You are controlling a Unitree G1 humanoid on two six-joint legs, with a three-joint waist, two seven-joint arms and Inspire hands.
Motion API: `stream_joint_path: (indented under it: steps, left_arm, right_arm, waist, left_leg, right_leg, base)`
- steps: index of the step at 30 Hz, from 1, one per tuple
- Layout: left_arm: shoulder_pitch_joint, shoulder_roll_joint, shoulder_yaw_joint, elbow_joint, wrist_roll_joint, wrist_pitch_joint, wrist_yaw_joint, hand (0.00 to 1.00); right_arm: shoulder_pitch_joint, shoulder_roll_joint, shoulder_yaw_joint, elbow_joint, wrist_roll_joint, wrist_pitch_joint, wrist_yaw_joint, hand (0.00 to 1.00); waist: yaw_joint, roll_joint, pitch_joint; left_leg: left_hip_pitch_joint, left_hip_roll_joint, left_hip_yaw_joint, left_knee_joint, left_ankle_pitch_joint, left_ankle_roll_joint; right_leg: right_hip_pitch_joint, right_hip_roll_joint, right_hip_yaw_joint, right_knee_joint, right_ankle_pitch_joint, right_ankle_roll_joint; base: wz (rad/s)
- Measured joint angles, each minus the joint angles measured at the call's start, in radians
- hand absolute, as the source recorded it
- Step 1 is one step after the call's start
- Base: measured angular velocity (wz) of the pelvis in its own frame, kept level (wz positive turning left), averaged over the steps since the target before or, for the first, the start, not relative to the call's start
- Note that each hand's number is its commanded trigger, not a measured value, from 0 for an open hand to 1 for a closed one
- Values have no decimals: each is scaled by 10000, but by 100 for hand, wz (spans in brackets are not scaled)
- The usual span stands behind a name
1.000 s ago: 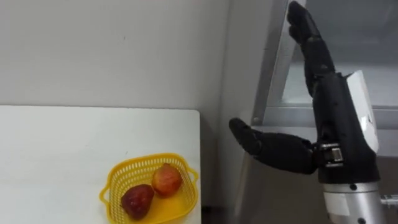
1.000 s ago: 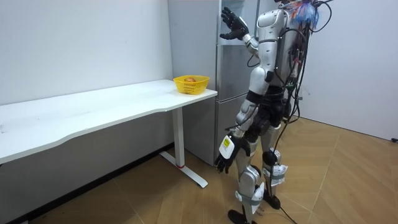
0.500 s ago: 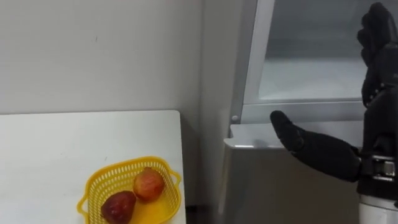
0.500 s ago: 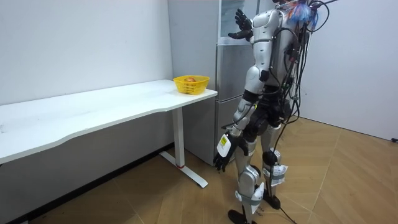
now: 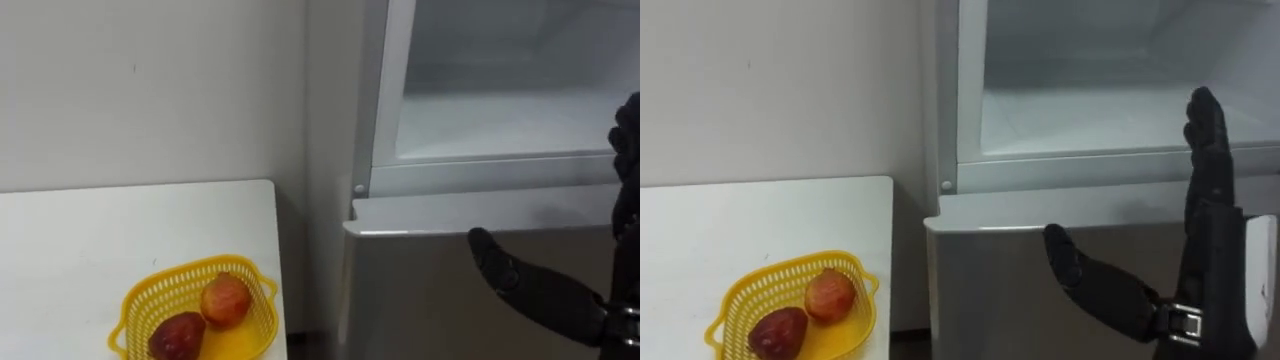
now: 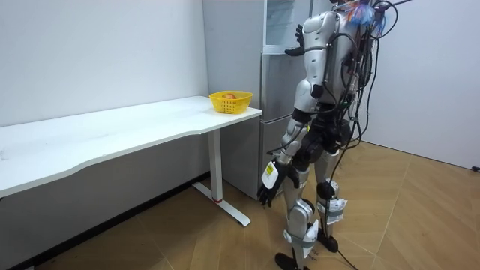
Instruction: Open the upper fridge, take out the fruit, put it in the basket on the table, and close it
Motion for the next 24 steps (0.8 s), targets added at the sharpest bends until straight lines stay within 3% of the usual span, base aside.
stream_joint_path:
  steps: [6, 14, 24]
  left_arm:
    - [113, 22, -50, 3, 27, 104, -1, 0]
    - [196, -58, 12, -145, 20, 285, -73, 0]
    - [632, -25, 88, -765, -8, 429, -84, 0]
  right_arm:
    - [206, 9, -189, 1010, 1081, 9, -481, 0]
    - [302, 64, -945, 2188, 2299, 150, -893, 0]
    - [599, 87, -1695, 3515, 4934, 298, -1423, 0]
  waist:
    - [-181, -64, -37]
    - [-297, 50, -5]
    - [-490, 23, -52]
  left_leg:
    - [172, -2, 32, -35, -4, -2]
    - [93, -2, 28, -35, -4, -2]
    - [6, -3, 29, 24, -3, -2]
  right_leg:
    - [241, 7, 20, -146, 4, 5]
    - [165, 14, 48, -158, -9, 27]
    - [70, 11, 16, -182, -10, 24]
  base:
    - [-1]
    - [0]
    - [0]
